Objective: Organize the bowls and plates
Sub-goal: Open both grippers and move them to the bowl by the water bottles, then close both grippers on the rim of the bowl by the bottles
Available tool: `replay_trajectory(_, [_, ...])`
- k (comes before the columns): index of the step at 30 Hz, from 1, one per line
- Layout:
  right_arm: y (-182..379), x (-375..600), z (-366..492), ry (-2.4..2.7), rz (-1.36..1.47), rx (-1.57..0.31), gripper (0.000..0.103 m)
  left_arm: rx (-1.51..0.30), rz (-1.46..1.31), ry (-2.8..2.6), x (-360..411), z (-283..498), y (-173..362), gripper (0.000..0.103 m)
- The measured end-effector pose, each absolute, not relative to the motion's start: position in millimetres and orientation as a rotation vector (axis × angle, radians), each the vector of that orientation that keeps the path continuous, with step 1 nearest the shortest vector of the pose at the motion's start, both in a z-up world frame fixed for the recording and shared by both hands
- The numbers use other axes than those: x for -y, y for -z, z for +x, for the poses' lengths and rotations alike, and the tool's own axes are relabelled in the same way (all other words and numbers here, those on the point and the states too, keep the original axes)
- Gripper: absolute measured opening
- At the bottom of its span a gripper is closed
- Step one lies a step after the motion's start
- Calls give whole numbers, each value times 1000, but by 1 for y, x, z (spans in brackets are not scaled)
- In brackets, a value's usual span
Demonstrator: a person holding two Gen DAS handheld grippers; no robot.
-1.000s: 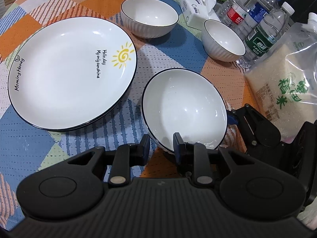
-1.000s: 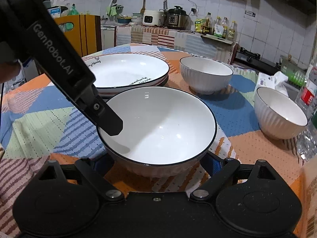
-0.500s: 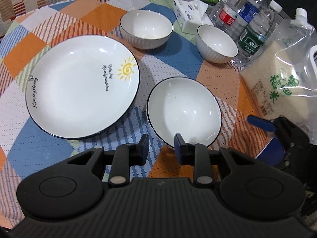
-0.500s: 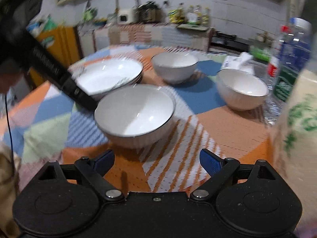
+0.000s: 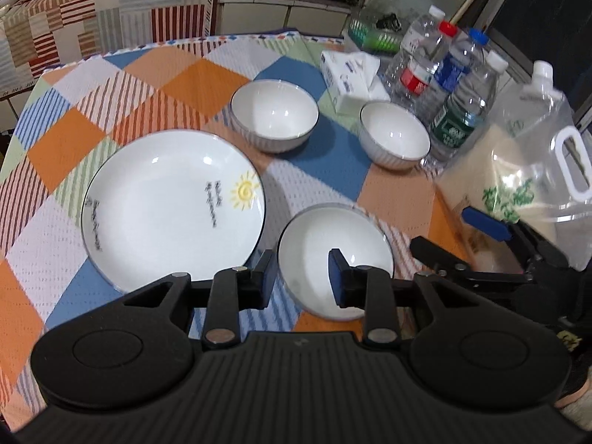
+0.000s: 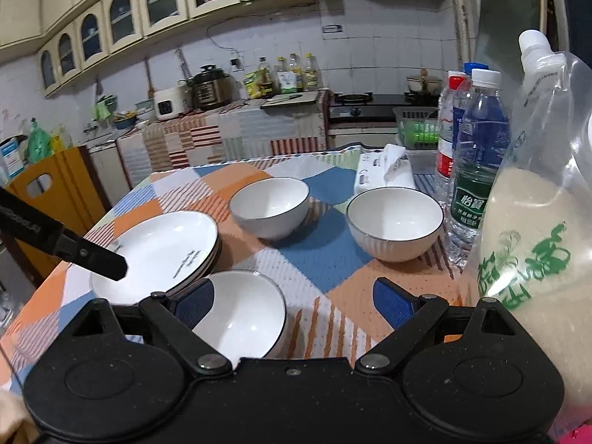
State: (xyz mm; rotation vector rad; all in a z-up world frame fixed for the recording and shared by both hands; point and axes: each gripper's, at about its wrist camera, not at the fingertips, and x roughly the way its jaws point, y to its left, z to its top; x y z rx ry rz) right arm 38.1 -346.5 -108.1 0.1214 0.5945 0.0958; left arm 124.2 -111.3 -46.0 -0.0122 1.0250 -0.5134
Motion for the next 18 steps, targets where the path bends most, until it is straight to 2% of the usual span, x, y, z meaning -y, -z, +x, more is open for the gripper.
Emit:
replay_trajectory(10, [144,365,101,67,185,-663,93,-966,-127,501,150,168,70,41])
replay_trajectory(18, [169,371,141,84,262,-715,94,-951,-135,579,211,215,91,48])
